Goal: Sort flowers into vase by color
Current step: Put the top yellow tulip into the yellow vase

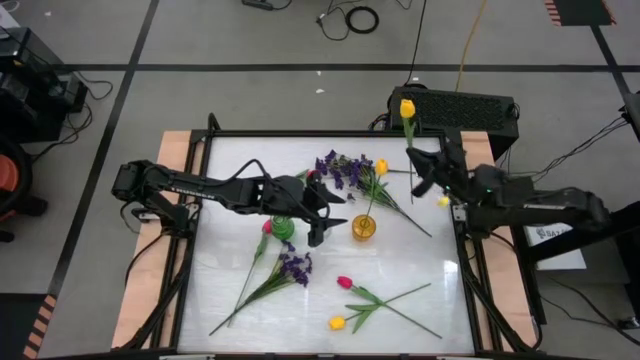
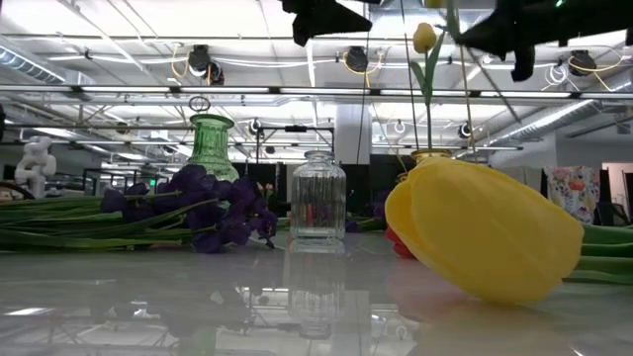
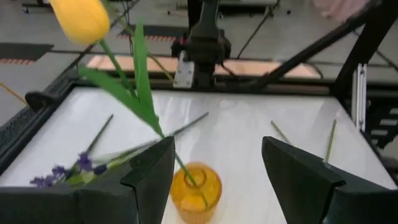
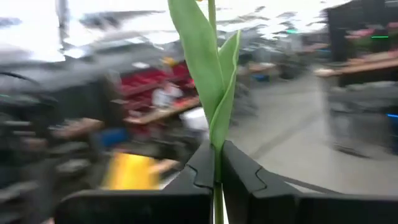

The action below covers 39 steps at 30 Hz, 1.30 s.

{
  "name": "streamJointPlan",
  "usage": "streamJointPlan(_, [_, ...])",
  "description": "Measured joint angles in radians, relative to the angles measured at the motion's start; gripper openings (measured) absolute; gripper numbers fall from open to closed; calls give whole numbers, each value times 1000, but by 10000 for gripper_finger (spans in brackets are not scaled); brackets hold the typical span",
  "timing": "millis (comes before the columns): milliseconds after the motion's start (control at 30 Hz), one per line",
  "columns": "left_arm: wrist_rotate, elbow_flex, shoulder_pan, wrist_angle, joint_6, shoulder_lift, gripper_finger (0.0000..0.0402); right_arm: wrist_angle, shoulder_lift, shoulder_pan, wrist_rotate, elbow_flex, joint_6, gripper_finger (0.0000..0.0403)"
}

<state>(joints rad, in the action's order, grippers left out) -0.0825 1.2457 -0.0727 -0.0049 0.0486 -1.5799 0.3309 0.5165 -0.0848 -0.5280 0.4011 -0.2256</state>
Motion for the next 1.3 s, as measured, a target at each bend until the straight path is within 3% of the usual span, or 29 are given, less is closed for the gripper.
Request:
streamJointPlan(333, [-4,0,-29,139,-5,0,248,177,-44,239,64,1,62,4])
streamJointPlan(633, [-15,0,-46,210,-8,-9,248,293,69,401,54,1,173,4])
streamJointPlan(900, [-15,0,-44,333,-10,-33,248,370,244,430,52,34,219,4])
streamJointPlan(1300, [-14,0,-45,327,-9,-42,248,360,524,439,54,210,247,4])
